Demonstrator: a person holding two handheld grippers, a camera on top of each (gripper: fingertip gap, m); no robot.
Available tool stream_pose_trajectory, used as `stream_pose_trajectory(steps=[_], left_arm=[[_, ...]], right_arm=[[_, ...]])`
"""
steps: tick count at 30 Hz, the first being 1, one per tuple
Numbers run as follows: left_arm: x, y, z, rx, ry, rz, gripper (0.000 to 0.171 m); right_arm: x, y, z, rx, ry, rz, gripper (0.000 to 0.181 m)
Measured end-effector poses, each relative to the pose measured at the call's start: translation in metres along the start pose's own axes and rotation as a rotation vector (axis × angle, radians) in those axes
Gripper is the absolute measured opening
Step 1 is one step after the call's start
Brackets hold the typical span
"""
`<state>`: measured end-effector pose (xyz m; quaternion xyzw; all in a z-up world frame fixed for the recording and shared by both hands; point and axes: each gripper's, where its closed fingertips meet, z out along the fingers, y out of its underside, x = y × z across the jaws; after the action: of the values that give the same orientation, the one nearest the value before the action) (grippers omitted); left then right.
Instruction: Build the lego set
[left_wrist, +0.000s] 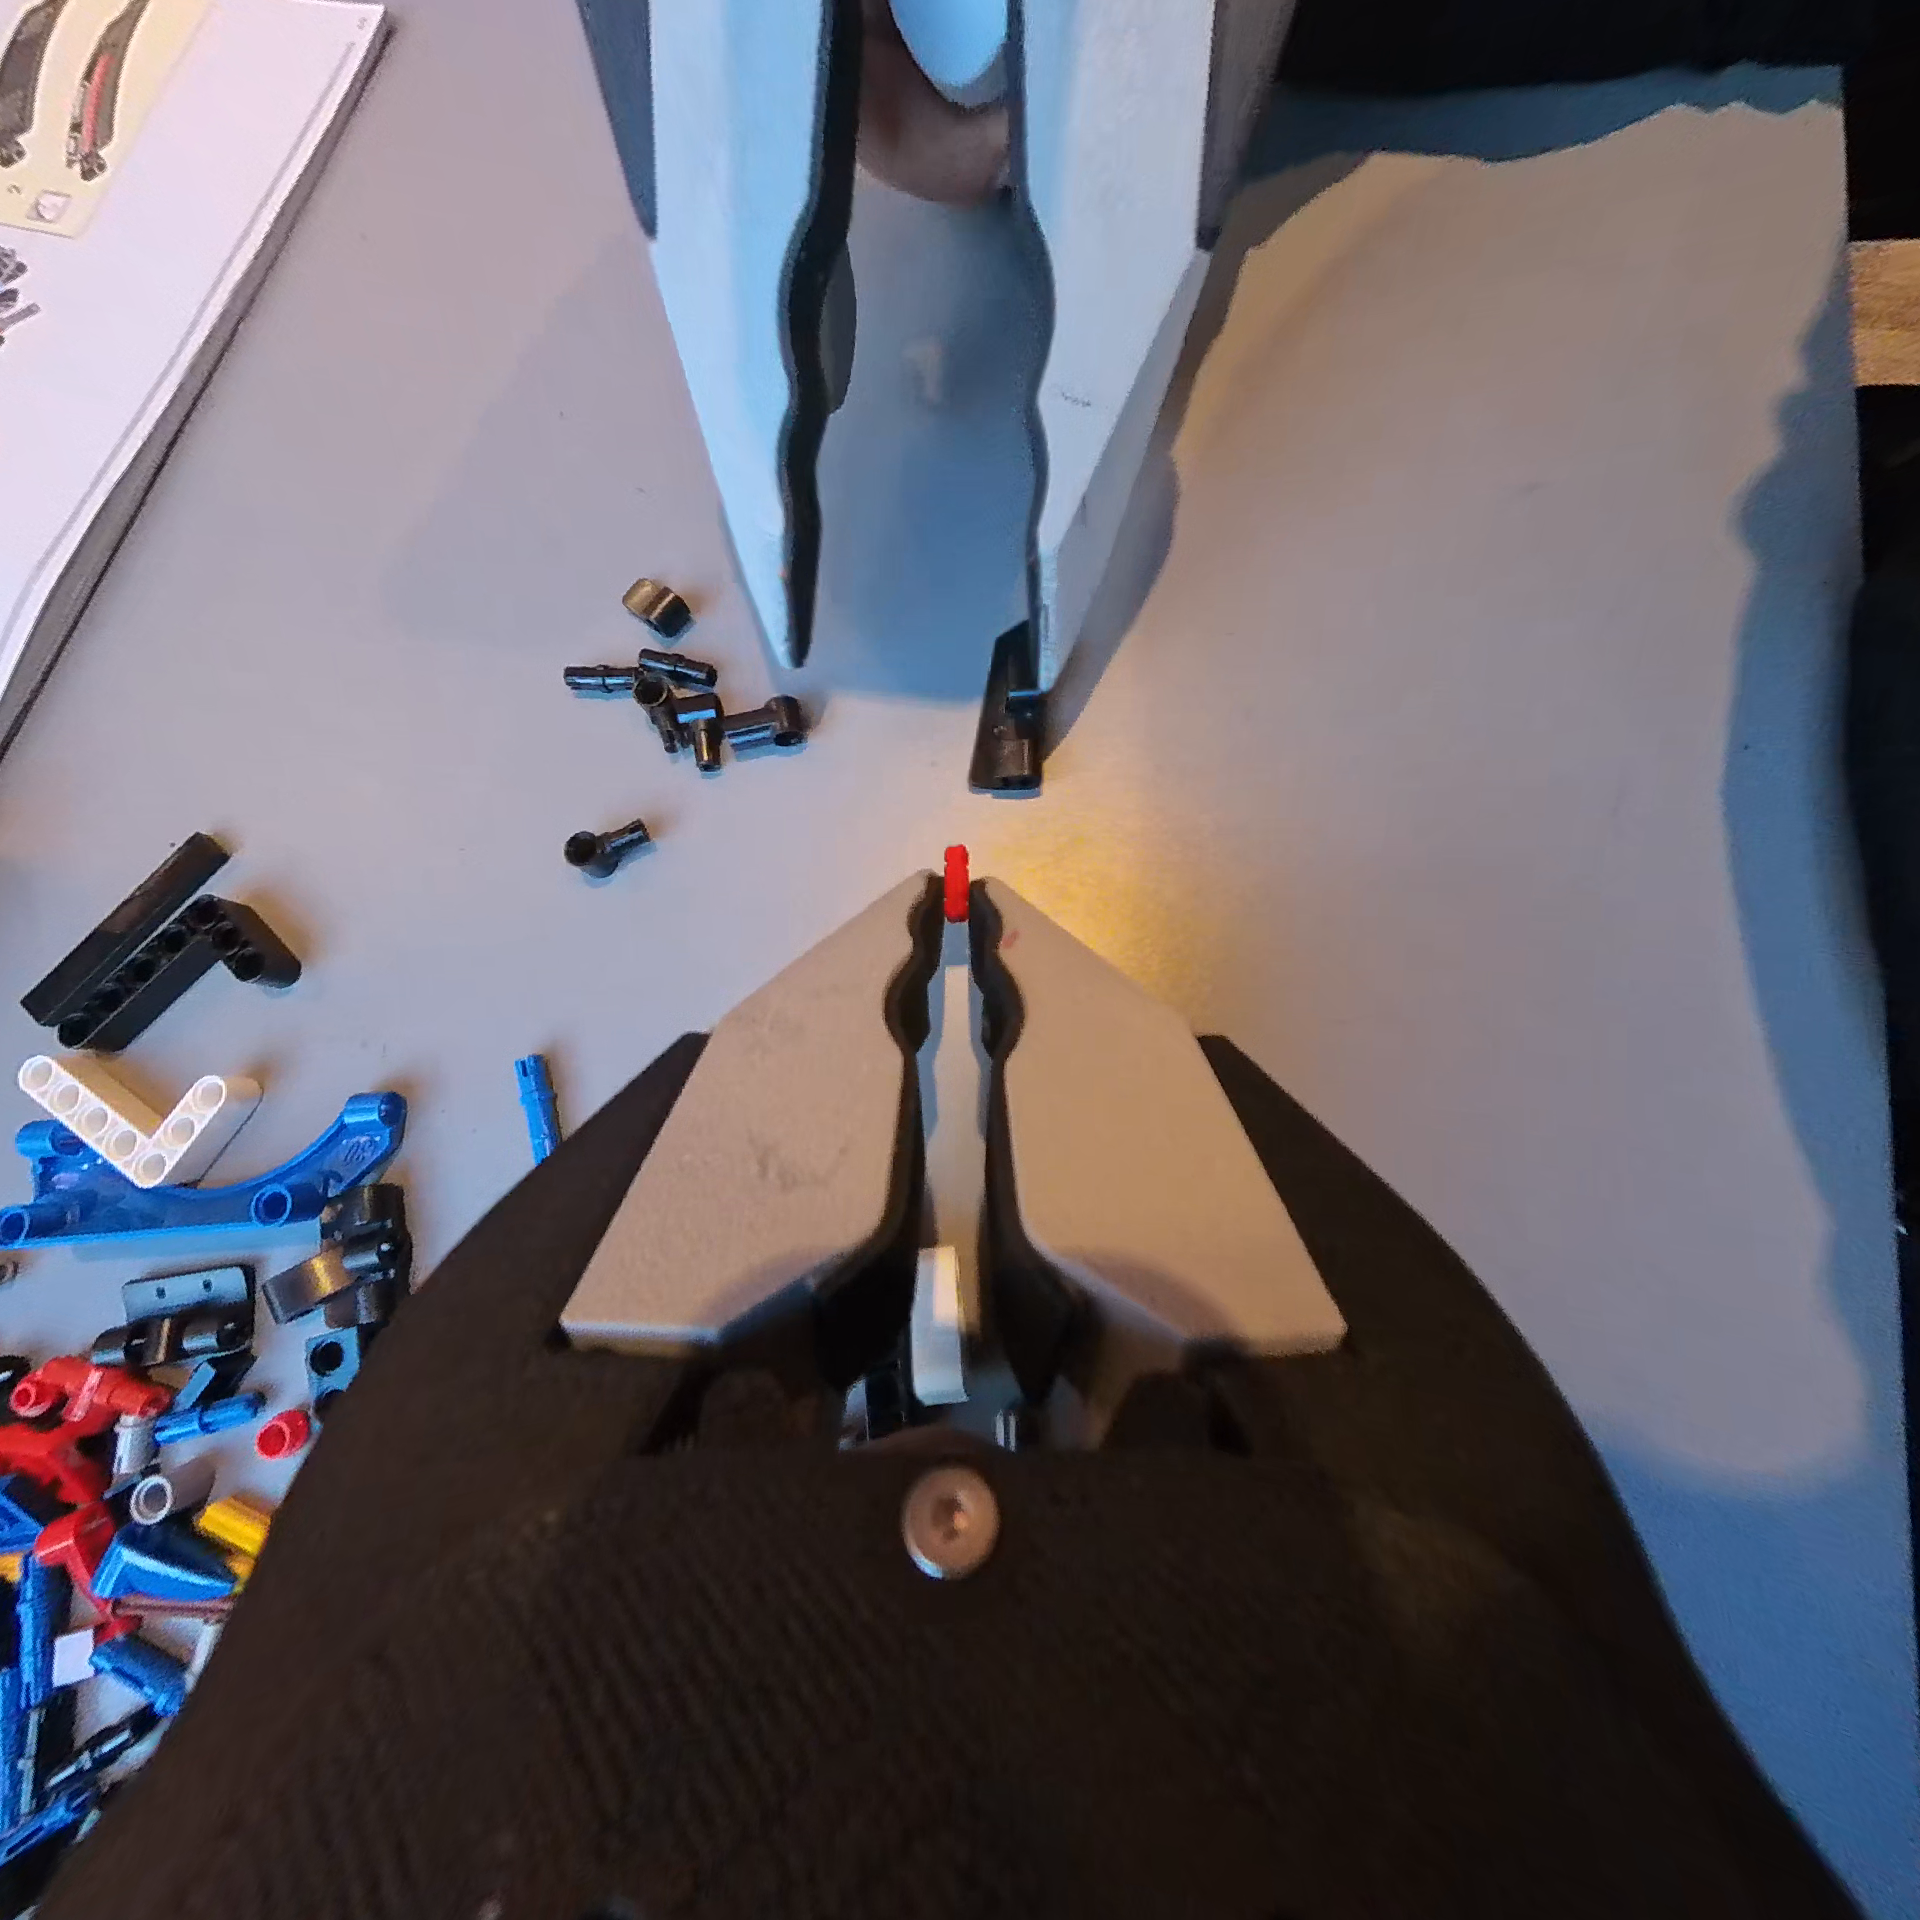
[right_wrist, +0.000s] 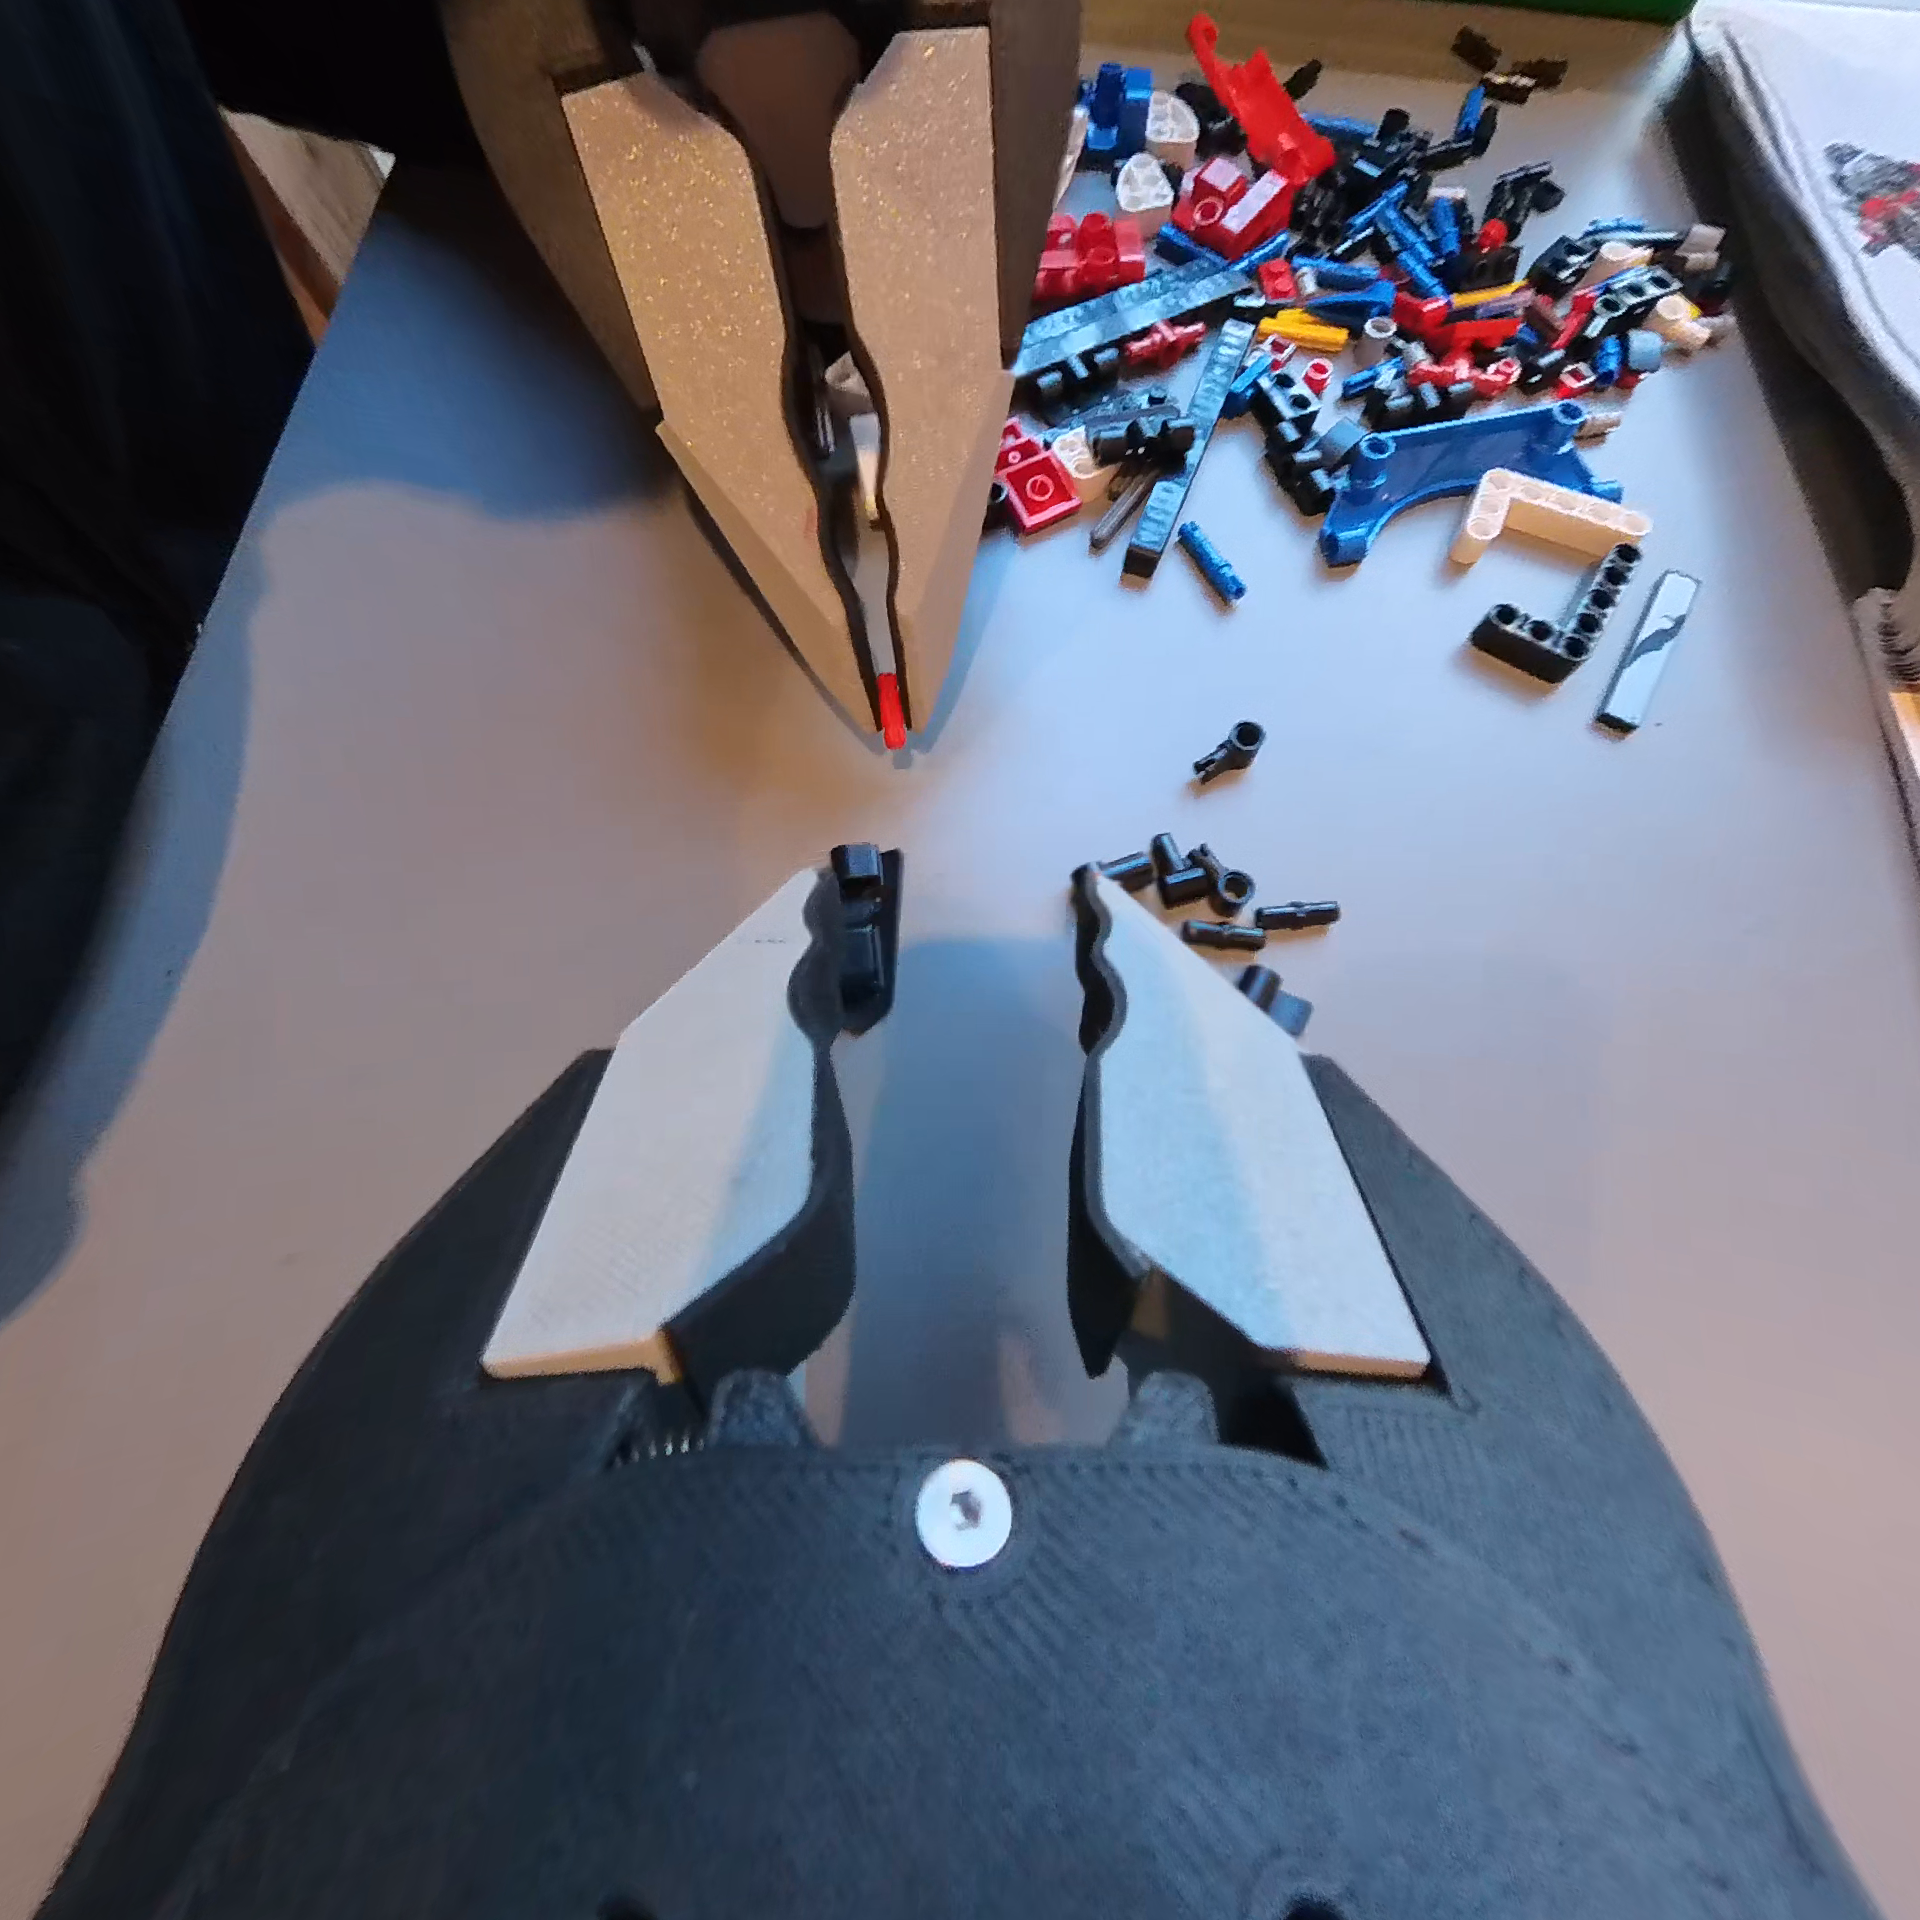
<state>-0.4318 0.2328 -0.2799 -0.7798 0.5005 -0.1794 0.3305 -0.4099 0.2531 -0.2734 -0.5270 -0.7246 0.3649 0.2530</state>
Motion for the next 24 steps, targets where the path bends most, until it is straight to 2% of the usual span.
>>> stream_pose_trajectory(steps=[6,11,15,24], left_arm=[[0.004,0.004,0.003,-0.035,0.021,-0.020,0.001],[0.012,-0.001,0.004,-0.012,0.075,-0.049,0.001],[0.009,0.002,0.008,-0.023,0.074,-0.064,0.001],[0.010,0.001,0.009,-0.022,0.084,-0.065,0.001]], right_arm=[[-0.010,-0.001,-0.003,-0.005,-0.019,-0.008,0.029],[-0.023,0.003,0.002,-0.016,-0.033,-0.016,0.022],[-0.023,0.003,0.003,-0.021,0.002,-0.053,0.010],[-0.020,0.000,0.010,-0.038,-0.002,-0.047,0.008]])
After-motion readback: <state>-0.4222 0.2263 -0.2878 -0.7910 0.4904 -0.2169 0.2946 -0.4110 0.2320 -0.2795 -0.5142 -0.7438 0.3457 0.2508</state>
